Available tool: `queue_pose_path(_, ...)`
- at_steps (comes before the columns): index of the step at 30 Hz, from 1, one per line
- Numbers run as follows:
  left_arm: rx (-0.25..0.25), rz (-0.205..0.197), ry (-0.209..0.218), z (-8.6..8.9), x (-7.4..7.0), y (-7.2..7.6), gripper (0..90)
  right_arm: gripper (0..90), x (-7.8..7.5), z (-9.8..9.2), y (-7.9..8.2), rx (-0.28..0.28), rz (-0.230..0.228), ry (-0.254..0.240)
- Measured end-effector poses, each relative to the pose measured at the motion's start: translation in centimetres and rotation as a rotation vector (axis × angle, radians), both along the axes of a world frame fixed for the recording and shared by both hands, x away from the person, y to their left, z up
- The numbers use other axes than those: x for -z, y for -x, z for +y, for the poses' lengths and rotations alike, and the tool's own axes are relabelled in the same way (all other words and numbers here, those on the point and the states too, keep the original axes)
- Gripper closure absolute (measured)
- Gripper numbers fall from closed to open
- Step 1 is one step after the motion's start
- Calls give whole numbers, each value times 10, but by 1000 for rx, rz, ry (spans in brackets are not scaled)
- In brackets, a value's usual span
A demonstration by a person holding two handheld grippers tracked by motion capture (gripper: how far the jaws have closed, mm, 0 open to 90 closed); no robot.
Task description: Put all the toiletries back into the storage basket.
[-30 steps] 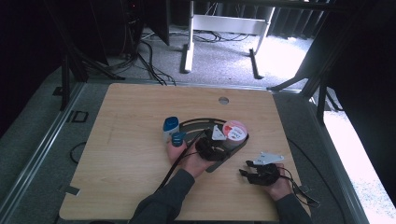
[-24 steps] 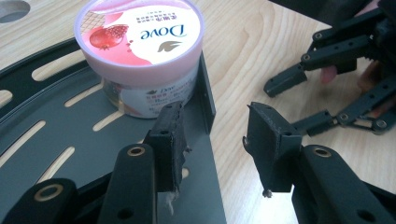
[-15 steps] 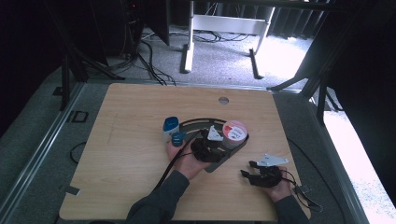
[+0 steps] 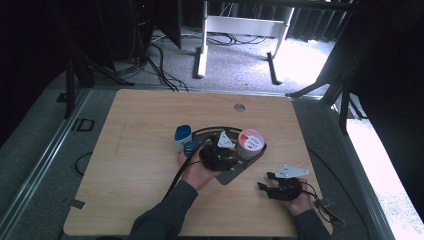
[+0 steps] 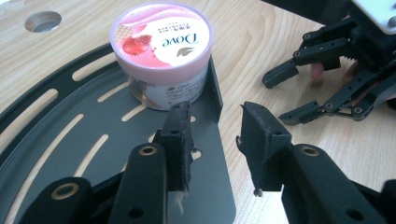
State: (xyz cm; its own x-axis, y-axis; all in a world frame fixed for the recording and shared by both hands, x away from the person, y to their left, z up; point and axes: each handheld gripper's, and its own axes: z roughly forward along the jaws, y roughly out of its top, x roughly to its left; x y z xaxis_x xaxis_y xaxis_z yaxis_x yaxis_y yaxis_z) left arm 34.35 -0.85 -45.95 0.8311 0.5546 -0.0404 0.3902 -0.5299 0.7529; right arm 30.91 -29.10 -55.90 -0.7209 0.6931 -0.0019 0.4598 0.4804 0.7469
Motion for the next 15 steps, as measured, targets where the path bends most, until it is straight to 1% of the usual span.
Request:
queue_pose_path(6,-5,-10,16,5,-6,1,648,398,0,0,0,-7,1,1)
queue_pose_path(7,-4,-11,25,7,-8,1,659,396,0,0,0,-8,0,2)
queue_pose_path(11,-3,-17,35,14,-15,1,694,394,0,0,0,-8,1,1)
queue_pose_path(12,-5,-16,35,15,-16,1,705,391,0,0,0,-9,2,1)
queue_pose_path(15,-2,-18,12,20,-19,1,739,381,0,0,0,-14,2,3)
